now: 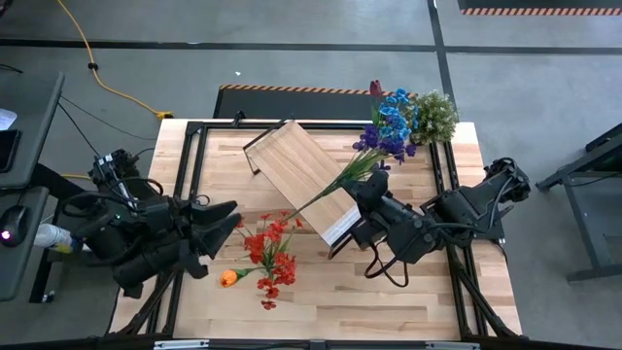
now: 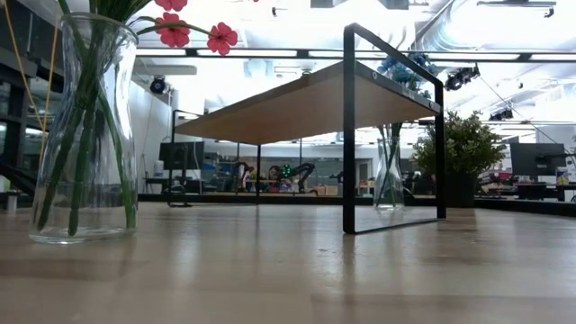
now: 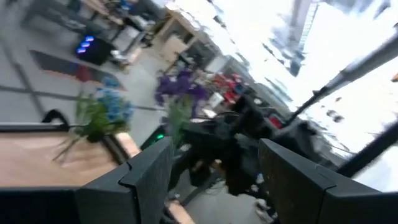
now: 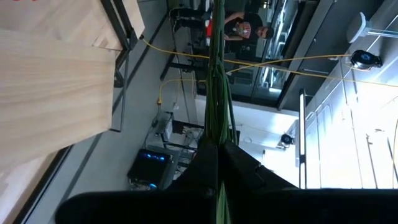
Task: Pick and place flowers into a vace then onto a shelf
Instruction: Put the violet flowers into the top transparent vase
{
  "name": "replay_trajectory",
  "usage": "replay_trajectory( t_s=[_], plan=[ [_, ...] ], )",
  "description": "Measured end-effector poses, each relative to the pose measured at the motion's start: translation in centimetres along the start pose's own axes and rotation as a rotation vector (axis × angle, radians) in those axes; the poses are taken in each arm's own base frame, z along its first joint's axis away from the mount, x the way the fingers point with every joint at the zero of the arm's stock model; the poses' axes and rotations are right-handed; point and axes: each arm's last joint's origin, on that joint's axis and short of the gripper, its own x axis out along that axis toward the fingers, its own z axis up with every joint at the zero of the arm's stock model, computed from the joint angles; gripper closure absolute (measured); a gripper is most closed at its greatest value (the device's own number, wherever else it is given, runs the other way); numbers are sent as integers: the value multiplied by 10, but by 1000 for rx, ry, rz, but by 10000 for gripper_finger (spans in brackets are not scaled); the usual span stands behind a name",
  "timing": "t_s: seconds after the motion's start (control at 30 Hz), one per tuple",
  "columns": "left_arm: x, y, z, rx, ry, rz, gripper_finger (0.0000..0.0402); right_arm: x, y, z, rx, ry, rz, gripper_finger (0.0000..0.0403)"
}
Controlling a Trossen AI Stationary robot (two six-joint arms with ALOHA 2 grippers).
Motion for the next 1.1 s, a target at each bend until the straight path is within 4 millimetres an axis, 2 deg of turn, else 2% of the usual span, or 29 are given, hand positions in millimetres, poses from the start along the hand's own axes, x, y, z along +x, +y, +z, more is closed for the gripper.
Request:
replay_trajectory(
  t_s=[0.23, 0.33, 0.47, 0.63, 1.1],
  plan=[
    [15, -1, -19, 10, 34, -158, 131, 0, 0, -1, -33, 22, -9, 403],
    [34, 4, -30, -44, 120, -265, 131, 0, 0, -1, -37, 32, -14, 403],
    [65, 14, -37, -78, 201, -308, 131, 0, -1, -1, -36, 44, -19, 403],
    [88, 25, -22, -85, 241, -358, 131, -3, 0, -1, -38, 58, -29, 403],
    [116, 64, 7, -82, 377, -246, 131, -5, 0, 0, -91, 73, -36, 403]
  ],
)
